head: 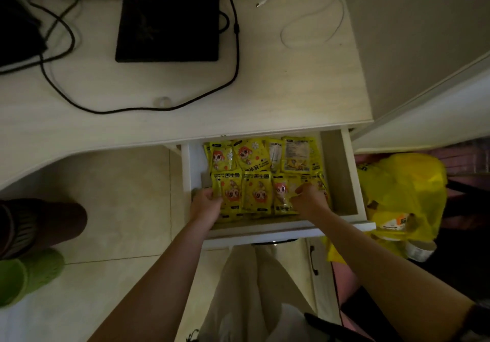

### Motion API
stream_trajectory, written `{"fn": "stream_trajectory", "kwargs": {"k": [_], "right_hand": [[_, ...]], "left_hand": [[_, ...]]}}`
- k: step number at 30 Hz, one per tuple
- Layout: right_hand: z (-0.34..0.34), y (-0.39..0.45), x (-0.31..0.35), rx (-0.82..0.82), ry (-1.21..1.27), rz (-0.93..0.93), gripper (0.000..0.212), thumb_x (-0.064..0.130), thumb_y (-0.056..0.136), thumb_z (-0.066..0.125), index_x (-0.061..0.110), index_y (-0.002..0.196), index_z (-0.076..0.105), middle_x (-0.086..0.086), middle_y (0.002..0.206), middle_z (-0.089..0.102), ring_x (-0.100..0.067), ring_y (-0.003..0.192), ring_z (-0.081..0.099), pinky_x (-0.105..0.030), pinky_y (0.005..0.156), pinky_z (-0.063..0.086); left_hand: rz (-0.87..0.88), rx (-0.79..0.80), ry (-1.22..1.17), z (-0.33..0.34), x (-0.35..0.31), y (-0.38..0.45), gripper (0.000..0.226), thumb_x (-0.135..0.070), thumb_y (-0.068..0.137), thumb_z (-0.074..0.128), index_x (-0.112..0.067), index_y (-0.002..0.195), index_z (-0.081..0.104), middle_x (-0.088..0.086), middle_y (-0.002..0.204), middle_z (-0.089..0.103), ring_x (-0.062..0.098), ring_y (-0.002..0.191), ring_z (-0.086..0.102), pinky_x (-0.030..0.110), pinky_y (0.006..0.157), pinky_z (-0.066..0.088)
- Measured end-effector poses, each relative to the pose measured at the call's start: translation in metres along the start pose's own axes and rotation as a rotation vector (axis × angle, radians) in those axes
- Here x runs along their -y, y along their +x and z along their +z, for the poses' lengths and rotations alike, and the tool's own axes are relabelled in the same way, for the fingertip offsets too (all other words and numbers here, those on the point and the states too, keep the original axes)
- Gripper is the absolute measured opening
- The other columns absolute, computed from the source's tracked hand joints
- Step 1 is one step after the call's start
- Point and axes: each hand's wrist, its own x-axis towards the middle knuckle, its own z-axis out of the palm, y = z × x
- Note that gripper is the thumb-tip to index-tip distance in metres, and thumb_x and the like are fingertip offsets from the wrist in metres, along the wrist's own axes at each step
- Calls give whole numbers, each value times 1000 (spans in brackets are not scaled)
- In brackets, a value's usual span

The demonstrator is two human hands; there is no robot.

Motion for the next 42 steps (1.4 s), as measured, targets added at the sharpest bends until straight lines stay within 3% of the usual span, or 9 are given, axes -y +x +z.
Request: {"fn": "stream_trajectory", "kwargs": {"k": [4,6,9,13,18,24,30,35,42], "right_hand": [[-8,-20,2,-35,-142,-110,23,8,91,49,3,113,55,-5,85,55,-19,76,52,-24,61,41],[-8,-32,10,-50,-250,-209,24,10,92,46,2,113,54,-6,87,55,-19,73,51,-23,54,38],[-2,-52,27,-67,-382,-358,22,15,95,43,6,113,51,-2,78,54,-16,63,51,-23,48,37],[19,-83,57,-52,-474,-547,22,22,96,42,9,112,50,-5,81,61,-22,69,56,-33,60,49],[59,-122,95,-1,-615,-751,25,19,94,42,12,116,49,-10,101,62,-29,90,62,-40,75,54],[126,-169,126,44,-743,-903,25,22,93,44,12,116,50,-10,115,60,-29,109,59,-35,82,48],[204,-216,140,167,-796,-949,12,16,93,43,10,102,49,-8,99,55,-25,91,57,-28,70,36],[273,-262,152,198,-795,-1014,4,19,94,41,17,91,43,-1,88,46,-15,78,43,-26,68,33],[350,-313,185,186,-820,-1108,23,19,95,41,9,111,53,-3,96,55,-15,80,47,-22,58,32]], "left_hand": [[24,-15,-1,-12,3,-24,36,-13,89,59,-9,124,57,7,123,61,23,108,57,30,89,44],[57,-47,-5,-18,6,-38,33,-13,87,60,-10,120,60,9,122,63,25,111,58,33,95,45],[156,-104,-24,-30,14,-61,28,-13,88,60,-10,116,62,6,115,66,20,107,60,25,88,43],[235,-245,-101,-55,36,-91,23,-13,88,60,-9,110,64,6,105,70,19,100,63,23,81,43],[196,-386,-171,-86,80,-124,24,-12,90,56,-14,113,63,5,105,70,18,97,62,23,79,42],[84,-552,-155,-119,150,-164,22,-17,93,52,-21,114,59,0,98,66,14,84,61,23,71,44],[-48,-649,-131,-150,231,-199,21,-21,94,50,-20,114,58,-6,80,58,14,72,59,26,63,48],[-135,-631,-122,-182,310,-218,22,-23,94,49,-23,115,56,-3,93,64,14,78,59,24,65,45],[-181,-677,-39,-243,390,-230,21,-27,95,47,-25,114,55,-5,90,61,9,74,55,20,58,39]]}}
